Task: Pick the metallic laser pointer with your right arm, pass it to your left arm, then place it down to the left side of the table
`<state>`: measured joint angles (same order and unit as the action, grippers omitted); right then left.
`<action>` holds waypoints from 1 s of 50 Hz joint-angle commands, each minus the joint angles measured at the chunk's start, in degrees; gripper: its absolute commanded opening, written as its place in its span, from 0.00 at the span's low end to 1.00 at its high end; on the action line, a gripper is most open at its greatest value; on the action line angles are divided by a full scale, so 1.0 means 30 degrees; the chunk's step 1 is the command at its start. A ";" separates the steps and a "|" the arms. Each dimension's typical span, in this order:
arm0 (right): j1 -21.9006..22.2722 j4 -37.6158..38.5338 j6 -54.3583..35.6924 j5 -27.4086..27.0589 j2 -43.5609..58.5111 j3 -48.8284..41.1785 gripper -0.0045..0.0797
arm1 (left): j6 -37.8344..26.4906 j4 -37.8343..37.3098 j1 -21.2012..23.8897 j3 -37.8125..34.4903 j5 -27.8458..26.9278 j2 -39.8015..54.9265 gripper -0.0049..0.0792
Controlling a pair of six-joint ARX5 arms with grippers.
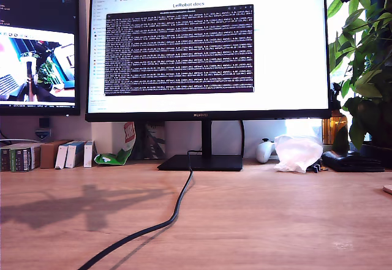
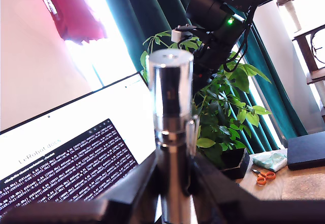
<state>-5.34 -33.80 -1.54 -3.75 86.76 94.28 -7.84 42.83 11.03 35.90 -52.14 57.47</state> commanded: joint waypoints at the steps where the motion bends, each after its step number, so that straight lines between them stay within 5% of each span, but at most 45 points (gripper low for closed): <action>1: 0.0066 0.0736 0.0233 -0.0423 -0.0255 -0.0051 0.05 | 0.0109 0.0015 -0.0058 0.0306 0.0058 -0.0058 0.03; 11: 0.0962 0.0889 0.1020 -0.3432 -0.0415 -0.0058 0.08 | 0.0007 -0.2062 -0.0663 0.0306 0.1370 -0.0058 0.03; 23: 0.1260 0.1566 0.0459 -0.3898 -0.2528 -0.0823 0.10 | -0.0168 -0.4444 -0.2310 0.0306 0.2623 -0.0058 0.03; 38: 0.1100 0.3264 -0.0168 -0.3898 -0.7613 -0.5450 0.09 | -0.1967 -0.9078 -0.5158 0.0364 0.3381 0.0328 0.03; 50: -0.0627 0.3541 -0.1654 -0.3475 -1.1686 -0.8728 0.09 | -0.2047 -1.6145 -0.6703 0.2361 0.3395 0.1829 0.03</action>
<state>-5.98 -23.62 -4.93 -14.74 53.69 70.15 -13.52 -2.04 -8.43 41.08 -41.87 61.98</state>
